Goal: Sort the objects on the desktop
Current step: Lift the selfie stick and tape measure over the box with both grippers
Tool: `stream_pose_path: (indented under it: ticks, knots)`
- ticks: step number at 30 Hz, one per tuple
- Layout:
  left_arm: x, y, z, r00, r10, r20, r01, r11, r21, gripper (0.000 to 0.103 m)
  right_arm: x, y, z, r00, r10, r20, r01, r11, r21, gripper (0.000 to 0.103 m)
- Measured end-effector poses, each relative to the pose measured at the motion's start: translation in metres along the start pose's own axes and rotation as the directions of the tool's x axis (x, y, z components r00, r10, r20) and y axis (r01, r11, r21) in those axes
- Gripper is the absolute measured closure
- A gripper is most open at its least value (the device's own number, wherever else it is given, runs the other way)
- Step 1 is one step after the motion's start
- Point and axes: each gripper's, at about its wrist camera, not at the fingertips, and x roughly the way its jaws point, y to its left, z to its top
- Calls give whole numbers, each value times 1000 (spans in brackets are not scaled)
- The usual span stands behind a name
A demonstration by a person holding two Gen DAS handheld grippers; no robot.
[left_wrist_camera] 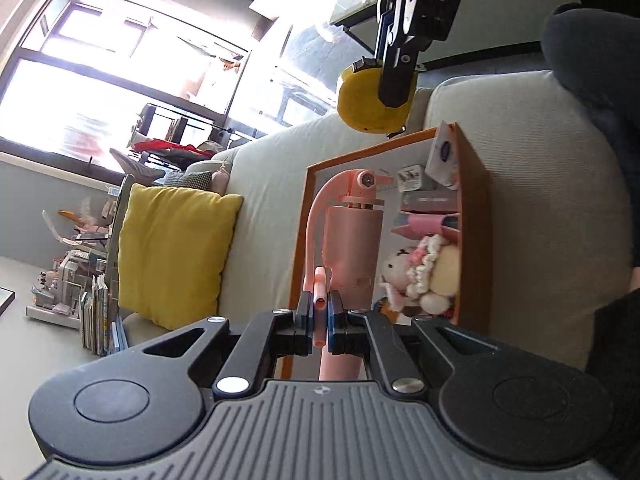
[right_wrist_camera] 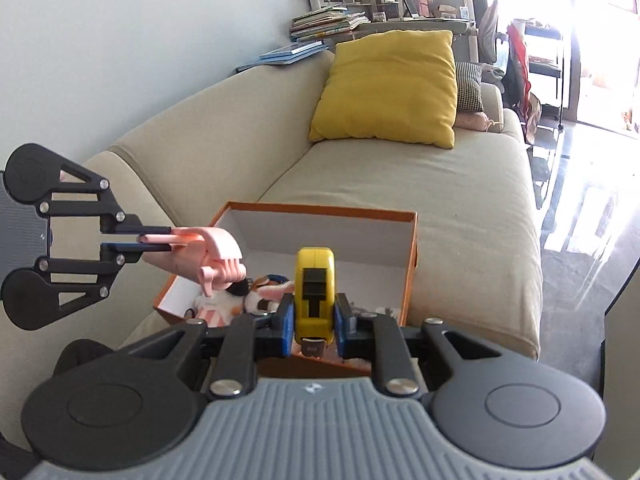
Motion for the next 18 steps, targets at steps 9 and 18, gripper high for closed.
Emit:
stream_pose_path:
  ticks: [9,18]
  knots:
    - [113,-6,3,992,-65,-104,75,993,93,96,79,-16,30,993,-20,-112,12,997,-74,82]
    - [169,-9,-17,979,-151,-135,160,985,58,96,115,-37,31,983,-2,-185,-9,998,-54,82]
